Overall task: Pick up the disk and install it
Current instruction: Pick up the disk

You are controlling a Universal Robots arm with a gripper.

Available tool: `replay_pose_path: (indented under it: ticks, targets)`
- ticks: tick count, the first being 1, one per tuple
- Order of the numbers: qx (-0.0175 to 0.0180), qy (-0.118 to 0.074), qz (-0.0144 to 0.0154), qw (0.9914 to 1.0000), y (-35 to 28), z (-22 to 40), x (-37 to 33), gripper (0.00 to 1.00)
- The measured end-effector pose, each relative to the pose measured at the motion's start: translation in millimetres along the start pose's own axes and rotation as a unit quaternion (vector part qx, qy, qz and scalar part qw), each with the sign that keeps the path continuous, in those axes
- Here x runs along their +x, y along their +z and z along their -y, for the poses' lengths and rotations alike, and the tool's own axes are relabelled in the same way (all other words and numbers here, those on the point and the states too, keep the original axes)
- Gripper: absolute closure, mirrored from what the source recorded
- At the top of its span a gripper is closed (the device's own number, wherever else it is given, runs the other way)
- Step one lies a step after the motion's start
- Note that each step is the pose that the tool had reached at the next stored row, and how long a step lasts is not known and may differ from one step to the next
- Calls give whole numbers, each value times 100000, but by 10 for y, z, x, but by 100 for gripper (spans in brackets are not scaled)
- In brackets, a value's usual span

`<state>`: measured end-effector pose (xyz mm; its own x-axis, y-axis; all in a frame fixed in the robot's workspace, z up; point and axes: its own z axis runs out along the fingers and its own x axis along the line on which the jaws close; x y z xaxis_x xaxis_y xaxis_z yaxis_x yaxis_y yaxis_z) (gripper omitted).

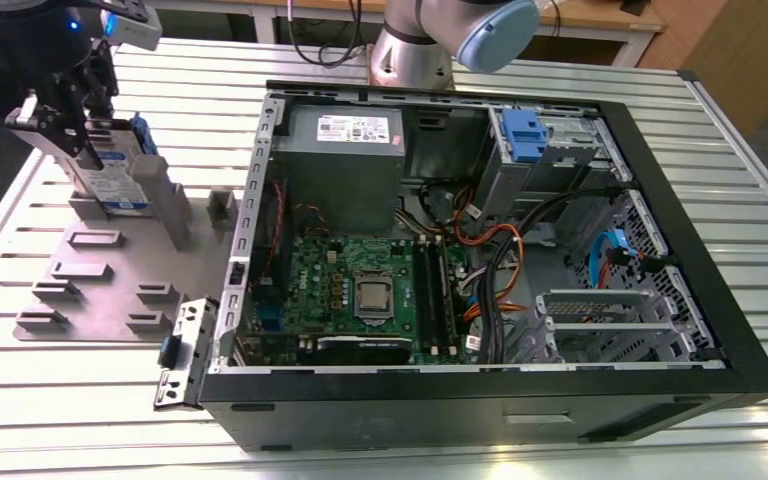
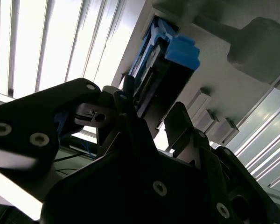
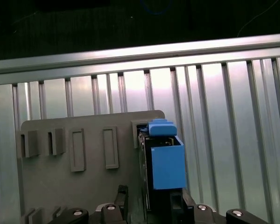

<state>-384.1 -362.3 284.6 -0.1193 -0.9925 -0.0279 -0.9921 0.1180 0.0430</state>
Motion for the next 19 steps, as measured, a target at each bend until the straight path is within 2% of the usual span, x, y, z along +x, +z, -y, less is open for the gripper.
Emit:
replay_pose_path:
  ticks: [4, 10, 13, 17, 19]
  targets:
    - [-8, -1, -2, 100000, -7, -1, 0, 47]
    - [-7, 2, -3, 100000, -140, -6, -4, 47]
    - [-6, 0, -1, 100000, -141, -6, -10, 47]
    - [-6, 0, -2, 100000, -136, -14, -78, 47]
    - [-3, -4, 0, 100000, -136, -14, -85, 47]
